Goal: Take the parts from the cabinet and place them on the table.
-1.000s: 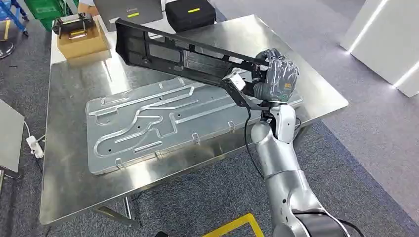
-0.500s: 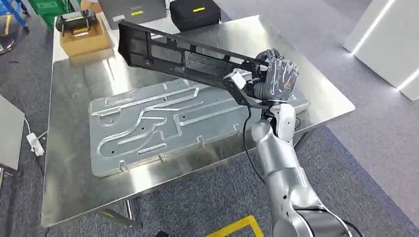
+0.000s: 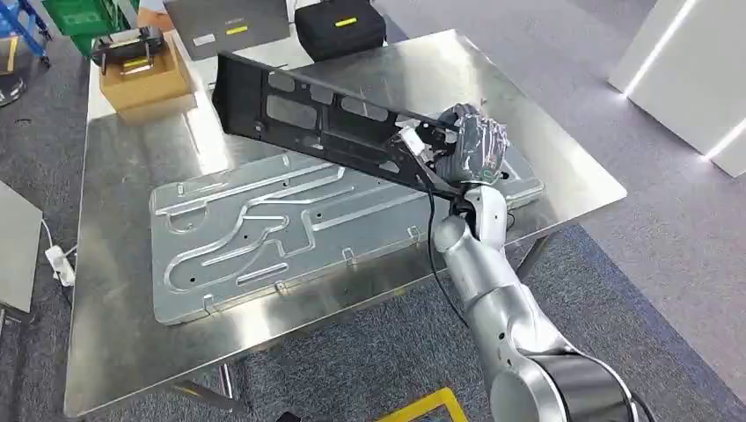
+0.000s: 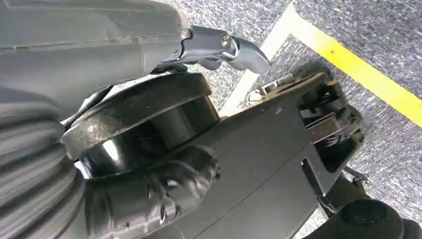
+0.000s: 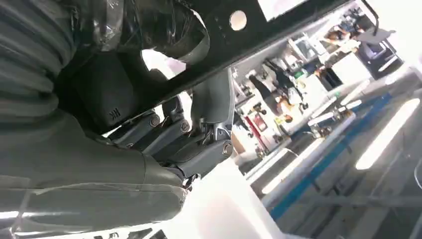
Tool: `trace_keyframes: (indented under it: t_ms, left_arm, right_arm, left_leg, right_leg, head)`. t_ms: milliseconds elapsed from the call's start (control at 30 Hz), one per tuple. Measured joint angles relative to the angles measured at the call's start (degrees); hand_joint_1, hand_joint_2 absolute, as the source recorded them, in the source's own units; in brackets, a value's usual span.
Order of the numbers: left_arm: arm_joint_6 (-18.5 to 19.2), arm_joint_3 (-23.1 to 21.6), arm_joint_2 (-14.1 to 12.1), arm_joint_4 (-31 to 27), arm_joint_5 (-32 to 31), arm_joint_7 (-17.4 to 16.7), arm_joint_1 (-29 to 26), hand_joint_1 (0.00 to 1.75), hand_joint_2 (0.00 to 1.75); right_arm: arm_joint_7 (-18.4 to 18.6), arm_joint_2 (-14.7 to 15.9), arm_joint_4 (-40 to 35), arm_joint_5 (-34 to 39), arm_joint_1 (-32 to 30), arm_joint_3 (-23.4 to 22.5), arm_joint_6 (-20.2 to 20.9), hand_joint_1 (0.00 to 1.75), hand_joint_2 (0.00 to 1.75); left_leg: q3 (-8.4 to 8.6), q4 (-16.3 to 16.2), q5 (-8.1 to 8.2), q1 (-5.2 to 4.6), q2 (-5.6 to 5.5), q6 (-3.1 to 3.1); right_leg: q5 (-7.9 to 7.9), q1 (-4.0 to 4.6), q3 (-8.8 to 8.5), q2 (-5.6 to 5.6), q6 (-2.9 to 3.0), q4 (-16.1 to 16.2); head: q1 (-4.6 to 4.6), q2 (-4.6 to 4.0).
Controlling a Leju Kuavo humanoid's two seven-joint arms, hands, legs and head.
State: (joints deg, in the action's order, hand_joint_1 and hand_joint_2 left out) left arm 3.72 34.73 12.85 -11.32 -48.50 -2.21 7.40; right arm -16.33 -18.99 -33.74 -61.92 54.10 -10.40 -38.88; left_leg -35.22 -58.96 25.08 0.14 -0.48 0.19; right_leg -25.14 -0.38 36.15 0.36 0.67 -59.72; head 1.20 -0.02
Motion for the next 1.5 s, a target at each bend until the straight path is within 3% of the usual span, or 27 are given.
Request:
trace_keyframes:
  t_ms: [133,167,233,267,300,333,433,467,600,633,700,767,800,833,867,933,1000,1100,1133,1233,1267,1300,1333,1367,1433,1467,1500]
  left_arm:
    - [0.1,0.0,0.1,0.0,0.4,0.7,-0.1,0.0,1.75]
    - [0.1,0.0,0.1,0.0,0.4,0.9,-0.1,0.0,1.75]
    - [0.2,0.0,0.1,0.0,0.5,1.1,-0.1,0.0,1.75]
    - [0.2,0.0,0.0,0.0,0.6,1.2,-0.1,0.0,1.75]
    - [0.4,0.0,0.0,0.0,0.7,1.4,-0.2,0.0,1.75]
    - [0.7,0.0,0.0,0.0,0.6,1.6,-0.2,0.0,1.75]
    - [1.2,0.0,-0.1,0.0,0.6,1.8,-0.2,0.0,1.75]
    - [1.2,0.0,-0.1,0.0,0.7,1.9,-0.1,0.0,1.75]
    - [1.1,0.1,-0.2,0.0,1.2,1.9,-0.1,0.0,1.75]
    - [1.1,0.1,-0.3,0.0,1.4,1.9,-0.1,0.0,0.0]
    - [1.1,0.1,-0.3,0.0,1.6,2.0,-0.1,0.0,0.0]
    - [1.0,0.3,-0.4,0.0,1.7,2.1,0.1,0.0,0.0]
    - [1.0,0.4,-0.4,0.0,1.7,2.1,0.1,0.0,0.0]
    - [0.9,0.5,-0.4,0.0,1.8,2.1,0.2,0.0,0.0]
    - [0.9,0.6,-0.4,0.0,1.8,2.1,0.2,0.0,0.0]
    - [0.9,0.7,-0.5,0.0,1.9,2.0,0.0,0.0,0.0]
    - [0.9,1.0,-0.5,0.0,2.0,2.0,0.0,0.0,0.0]
    - [0.7,1.1,-0.5,0.0,2.2,2.0,0.0,0.0,0.0]
    - [0.7,1.1,-0.4,0.0,2.3,2.0,0.0,0.0,0.0]
    - [0.9,1.2,-0.4,0.0,2.6,1.9,0.1,0.0,0.0]
    - [0.9,1.2,-0.4,0.0,2.7,1.7,0.1,0.0,0.0]
    - [1.0,1.3,-0.4,0.0,2.8,1.7,0.1,0.0,0.0]
    - [1.0,1.4,-0.4,0.0,2.8,1.7,0.1,0.0,0.0]
    - [1.0,1.5,-0.4,0.0,2.8,1.7,0.1,0.0,0.0]
    - [1.0,1.5,-0.4,0.0,2.9,1.7,0.2,0.0,0.0]
    - [1.0,1.6,-0.4,0.0,2.9,1.7,0.2,0.0,0.0]
    - [1.1,1.6,-0.4,0.0,2.9,1.7,0.2,0.0,0.0]
  right_arm:
    - [1.3,0.2,2.4,1.1,0.9,0.9,2.9,1.55,1.75]
    - [1.7,0.4,2.8,1.3,1.3,1.0,3.8,1.55,1.75]
    - [2.9,0.8,3.9,1.7,1.6,1.4,5.7,1.55,1.75]
    - [3.4,1.0,4.4,1.9,1.6,1.5,6.7,0.0,0.0]
    - [3.8,1.2,4.9,2.1,1.6,1.7,7.3,0.0,0.0]
    - [4.1,1.3,5.2,2.3,1.6,1.9,7.8,0.0,0.0]
    - [4.5,1.5,6.1,2.1,1.9,2.7,8.7,0.0,0.0]
    - [4.6,1.5,6.3,2.2,2.0,2.8,8.8,0.0,0.0]
    - [5.3,1.7,6.9,3.0,2.4,3.5,9.7,0.0,0.0]
    - [5.5,1.6,7.0,3.0,2.6,3.7,9.9,0.0,0.0]
    - [5.6,1.6,7.3,3.4,3.0,3.7,10.2,0.0,0.0]
    - [5.7,1.6,7.5,3.8,3.0,3.7,10.7,0.0,0.0]
    - [5.7,1.6,7.7,3.9,2.9,3.8,10.8,0.0,0.0]
    - [5.7,1.6,7.8,4.1,2.9,3.9,10.8,0.0,0.0]
    - [5.8,1.6,7.9,4.2,3.0,4.1,10.8,0.0,0.0]
    - [5.9,1.6,7.9,4.5,3.2,4.5,10.9,0.0,0.0]
    - [6.4,1.7,7.9,4.7,3.8,4.7,11.8,0.0,0.0]
    - [8.0,1.7,8.2,4.5,4.2,5.7,14.8,0.0,0.0]
    - [9.0,1.8,8.2,4.3,4.4,6.1,16.5,0.0,0.0]
    - [12.4,2.0,9.0,3.6,5.9,8.0,22.4,0.0,0.0]
    - [14.5,2.2,9.7,3.0,6.2,9.0,26.2,0.0,0.0]
    - [15.5,2.4,10.0,2.4,6.4,9.7,28.1,0.0,0.0]
    - [16.4,2.5,10.3,2.0,6.9,10.4,29.9,0.0,0.0]
    - [17.4,2.6,10.7,1.7,7.9,11.2,31.9,0.0,0.0]
    - [18.3,2.6,11.1,1.5,9.4,12.3,33.4,0.0,0.0]
    - [18.4,2.7,11.2,1.4,9.7,12.7,33.4,0.0,0.0]
    - [18.4,2.8,11.4,1.4,9.8,12.9,33.4,0.0,0.0]
  left_leg:
    - [0.47,1.1,-0.58,0.37,-0.02,1.36]
    - [0.52,1.1,-0.59,0.35,0.03,1.77]
    - [0.52,1.0,-0.46,0.22,0.05,2.11]
    - [0.5,0.9,-0.37,0.14,0.03,2.24]
    - [0.51,0.7,-0.29,0.12,-0.02,2.3]
    - [0.54,0.6,-0.16,0.1,-0.08,2.31]
    - [0.69,0.1,0.46,0.08,-0.2,1.86]
    - [0.42,-0.1,0.61,-0.32,-0.2,1.62]
    - [0.61,0.2,0.62,-0.43,-0.23,0.74]
    - [0.46,-0.2,1.25,-0.29,-0.23,0.48]
    - [-2.01,-6.1,4.76,-0.23,-0.09,-0.07]
    - [-6.31,-15.1,8.36,-0.05,-0.04,-0.49]
    - [-7.64,-17.6,8.58,0.0,-0.02,-0.66]
    - [-7.57,-17.0,7.46,0.07,-0.01,-0.73]
    - [-6.18,-13.9,5.23,0.16,0.02,-0.71]
    - [-1.26,-3.4,-0.17,0.37,0.05,-0.54]
    - [0.47,0.6,0.2,-0.01,0.0,-0.1]
    - [0.38,0.4,-0.02,-0.13,-0.08,0.7]
    - [0.77,1.2,-0.45,0.55,0.04,1.32]
    - [0.88,1.4,-0.58,0.37,0.2,1.89]
    - [0.87,1.4,-0.51,0.3,0.26,2.02]
    - [0.86,1.3,-0.49,0.28,0.24,2.04]
    - [0.88,1.2,-0.45,0.28,0.22,2.06]
    - [0.9,1.0,-0.34,0.28,0.19,1.99]
    - [0.95,0.5,-0.01,0.29,0.17,1.74]
    - [0.92,0.4,0.15,0.29,0.17,1.51]
    - [0.58,0.1,0.27,-0.14,0.08,1.24]
  right_leg:
    - [-0.65,-0.15,0.12,-0.11,-1.13,-0.5]
    - [-2.24,-0.05,1.19,-0.16,-1.17,-2.9]
    - [-6.43,-0.06,5.53,-0.14,-1.38,-12.0]
    - [-7.64,-0.07,7.77,-0.14,-1.44,-16.3]
    - [-7.39,-0.08,8.69,-0.14,-1.42,-17.7]
    - [-5.92,-0.08,8.35,-0.15,-1.33,-16.4]
    - [1.3,-0.03,1.75,-0.17,-0.7,-2.1]
    - [0.2,0.29,0.77,-0.13,-0.63,-1.0]
    - [0.5,0.06,0.85,0.0,0.04,-0.2]
    - [0.67,-0.3,0.37,-0.14,0.42,0.3]
    - [0.57,-0.31,0.06,-0.24,0.93,0.5]
    - [0.47,-0.22,-0.01,-0.32,1.07,0.5]
    - [0.45,-0.22,-0.02,-0.32,1.08,0.4]
    - [0.4,-0.24,-0.09,-0.31,1.06,0.4]
    - [0.33,-0.27,-0.2,-0.25,0.99,0.4]
    - [0.11,-0.31,-0.53,-0.08,0.66,0.3]
    - [-0.03,0.03,-0.16,0.0,0.11,0.0]
    - [0.32,-0.06,-0.38,-0.05,-0.7,0.6]
    - [0.01,0.1,-0.1,-0.11,-1.09,0.3]
    - [-4.88,-0.03,3.44,-0.11,-1.34,-7.9]
    - [-7.41,-0.04,6.42,-0.12,-1.46,-14.2]
    - [-8.04,-0.05,7.95,-0.13,-1.52,-17.3]
    - [-7.34,-0.05,8.2,-0.12,-1.5,-17.6]
    - [-5.28,-0.06,6.96,-0.14,-1.4,-14.9]
    - [-0.4,-0.05,2.04,-0.18,-1.08,-5.1]
    - [0.11,-0.02,0.18,-0.19,-0.81,-0.8]
    - [-0.19,0.36,-0.32,-0.16,-0.66,-0.1]
  head:
    - [-0.02,0.0]
    - [0.07,0.02]
    - [0.02,0.0]
    - [0.04,0.02]
    - [0.02,0.02]
    - [0.04,0.02]
    - [0.04,0.0]
    - [0.04,0.0]
    - [0.02,0.0]
    - [-0.02,0.0]
    - [-0.04,0.0]
    - [-0.02,0.0]
    - [-0.07,0.02]
    - [-0.04,0.02]
    - [-0.04,0.0]
    - [-0.04,0.0]
    - [-0.02,0.0]
    - [-0.04,0.02]
    - [-0.02,0.0]
    - [0.02,0.0]
    - [0.0,0.02]
    - [0.02,0.0]
    - [0.02,0.0]
    - [0.02,0.0]
    - [0.02,0.0]
    - [0.04,0.0]
    - [0.0,0.0]
